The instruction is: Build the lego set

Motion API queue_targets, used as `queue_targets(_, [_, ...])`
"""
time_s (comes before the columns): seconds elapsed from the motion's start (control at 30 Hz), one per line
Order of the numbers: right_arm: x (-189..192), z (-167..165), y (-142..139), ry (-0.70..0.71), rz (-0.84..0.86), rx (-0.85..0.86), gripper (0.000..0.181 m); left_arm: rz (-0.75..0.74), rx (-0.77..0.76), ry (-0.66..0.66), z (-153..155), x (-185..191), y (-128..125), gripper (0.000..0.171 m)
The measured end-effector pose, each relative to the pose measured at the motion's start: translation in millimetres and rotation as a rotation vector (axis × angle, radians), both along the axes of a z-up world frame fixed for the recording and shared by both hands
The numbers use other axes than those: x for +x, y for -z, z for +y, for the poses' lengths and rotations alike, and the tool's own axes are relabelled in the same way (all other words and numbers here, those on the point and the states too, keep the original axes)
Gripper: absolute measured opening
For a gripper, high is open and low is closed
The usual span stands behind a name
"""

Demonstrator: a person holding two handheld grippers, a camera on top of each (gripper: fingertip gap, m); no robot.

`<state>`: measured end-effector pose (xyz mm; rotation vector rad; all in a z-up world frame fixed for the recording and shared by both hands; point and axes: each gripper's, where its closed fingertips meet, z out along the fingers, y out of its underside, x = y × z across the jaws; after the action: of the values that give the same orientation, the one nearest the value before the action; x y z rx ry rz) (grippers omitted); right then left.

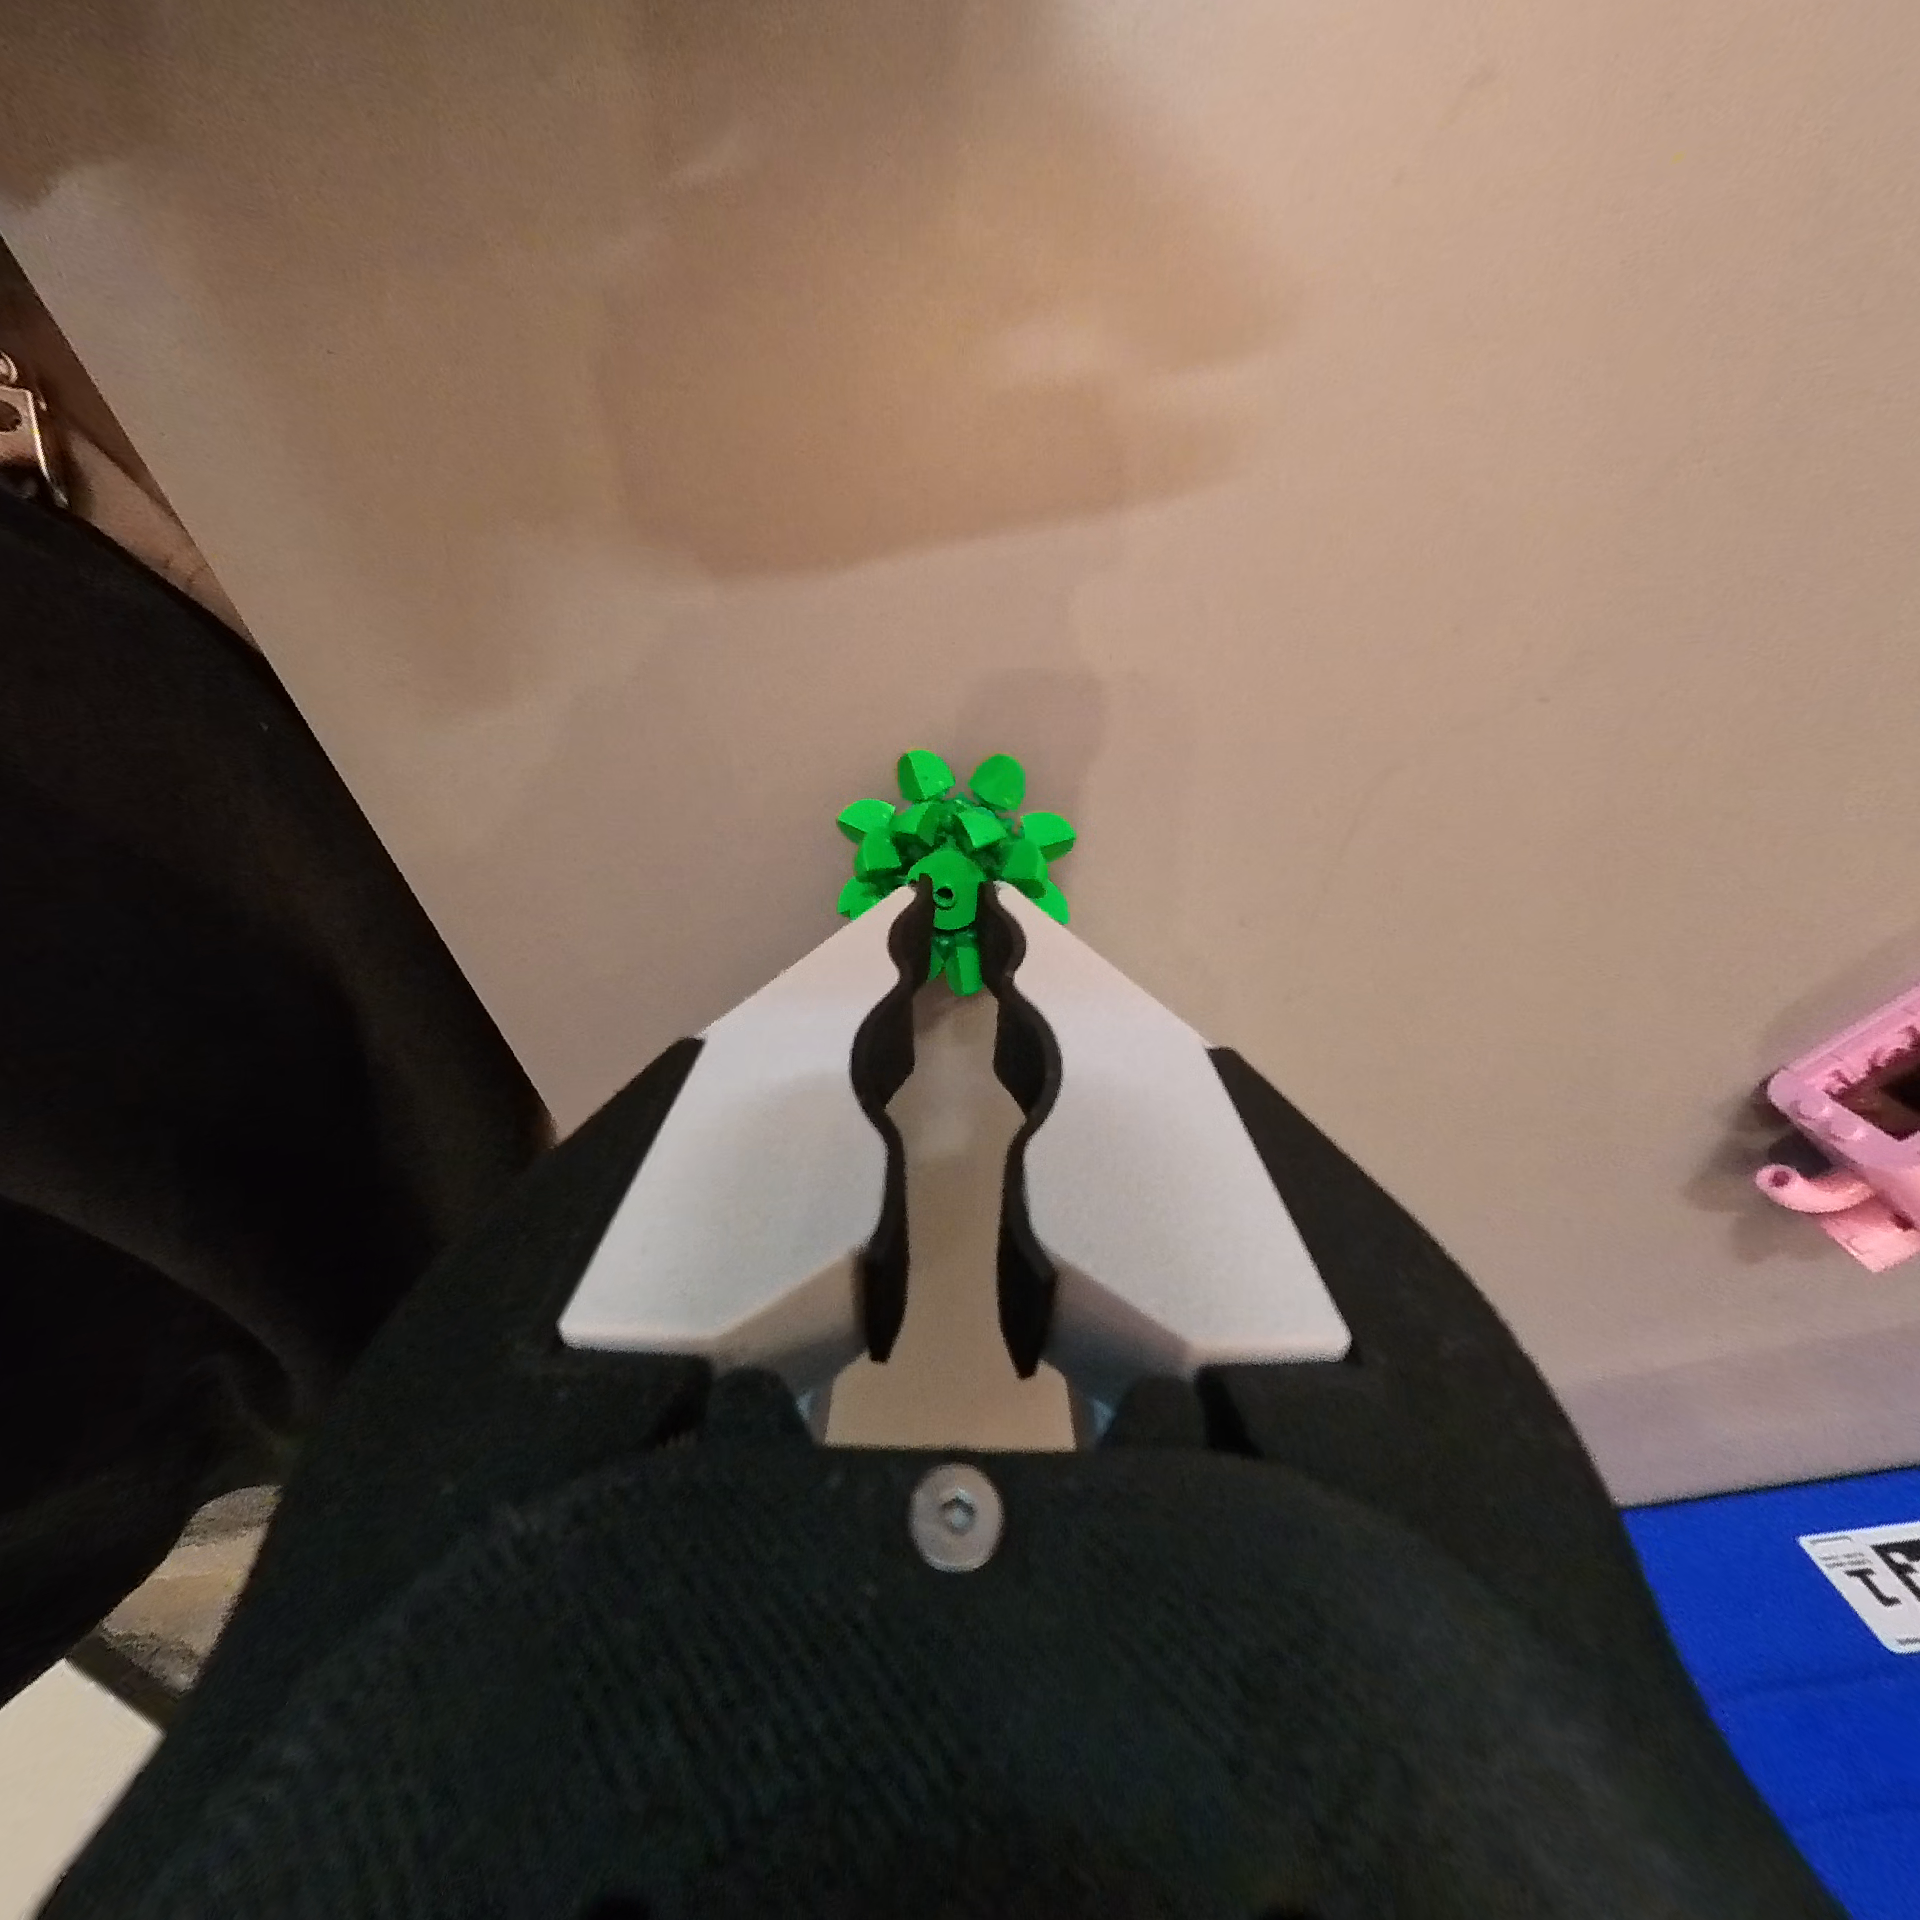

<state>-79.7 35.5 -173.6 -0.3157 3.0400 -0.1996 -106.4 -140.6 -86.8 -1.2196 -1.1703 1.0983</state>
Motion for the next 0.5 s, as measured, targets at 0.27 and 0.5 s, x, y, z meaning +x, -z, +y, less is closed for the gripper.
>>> queue_targets(0.27, [0.6,0.3,0.6,-0.007,0.002,0.014,0.007,0.003,0.01,0.002,-0.3,0.7,-0.7,0.013])
queue_targets(0.5, [0.4,-0.4,1.2,0.016,-0.04,0.043,0.007,0.002,0.012,0.004,-0.2,0.6,-0.5,0.013])
